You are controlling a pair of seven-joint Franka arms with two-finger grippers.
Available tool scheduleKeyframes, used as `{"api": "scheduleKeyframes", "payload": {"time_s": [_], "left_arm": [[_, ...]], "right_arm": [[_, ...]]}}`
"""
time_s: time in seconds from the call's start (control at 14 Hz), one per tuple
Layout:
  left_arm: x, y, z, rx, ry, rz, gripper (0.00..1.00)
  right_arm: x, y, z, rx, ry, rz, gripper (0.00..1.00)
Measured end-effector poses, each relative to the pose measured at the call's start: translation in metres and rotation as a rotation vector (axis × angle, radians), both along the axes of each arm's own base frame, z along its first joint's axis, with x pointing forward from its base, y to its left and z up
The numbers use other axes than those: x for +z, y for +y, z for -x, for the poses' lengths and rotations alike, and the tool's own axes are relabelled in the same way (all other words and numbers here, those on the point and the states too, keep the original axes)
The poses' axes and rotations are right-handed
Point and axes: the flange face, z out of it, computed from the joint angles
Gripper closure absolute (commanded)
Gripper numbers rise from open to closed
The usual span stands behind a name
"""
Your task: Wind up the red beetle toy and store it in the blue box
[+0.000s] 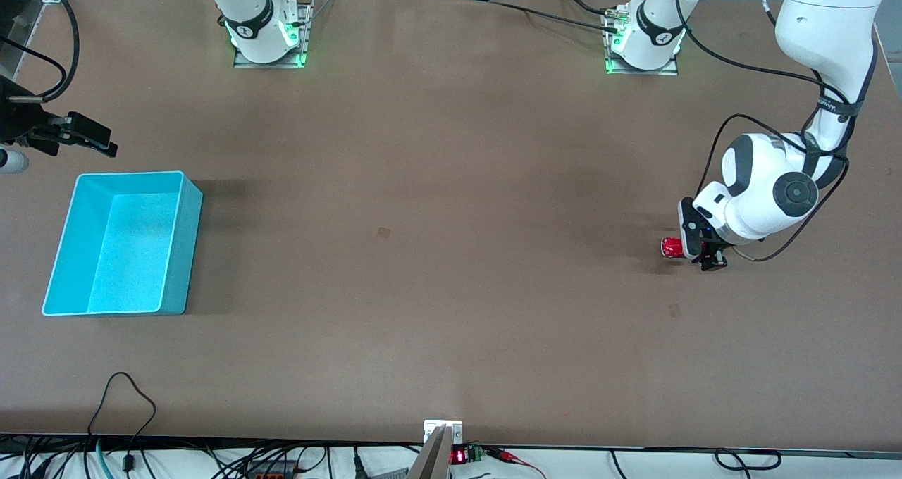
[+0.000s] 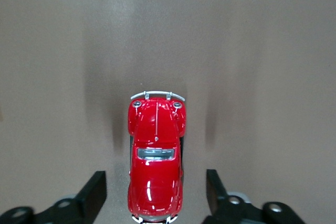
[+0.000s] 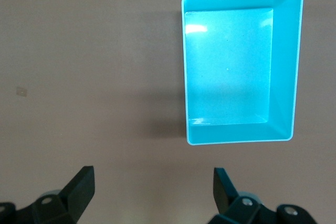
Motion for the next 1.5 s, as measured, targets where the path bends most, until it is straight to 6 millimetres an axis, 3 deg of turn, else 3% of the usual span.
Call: {"api": "scheduleKeyframes", "payload": {"time_s": [0.43,1.14,1.29,1.5], "left_arm": [[0.0,0.0,-0.001,-0.003,-0.004,0.0,0.78],[0.0,0.005,0.0,-0.014,-0.004,0.001,0.78],[0.0,0.019,0.0,-0.033,-0.003,0.002,0.78],[0.0,0.058,0.001,-0.047,-0.007,0.003,0.77]], "right_arm": [[-0.002,0.0,-0.001,0.0,0.002,0.0,0.0],[-0.001,0.0,-0.001,0.0,-0.001,0.0,0.0],[-0.001,0.0,-0.001,0.0,-0.002,0.0,0.0],[-0.001,0.0,-0.001,0.0,-0.002,0.0,0.0]]}}
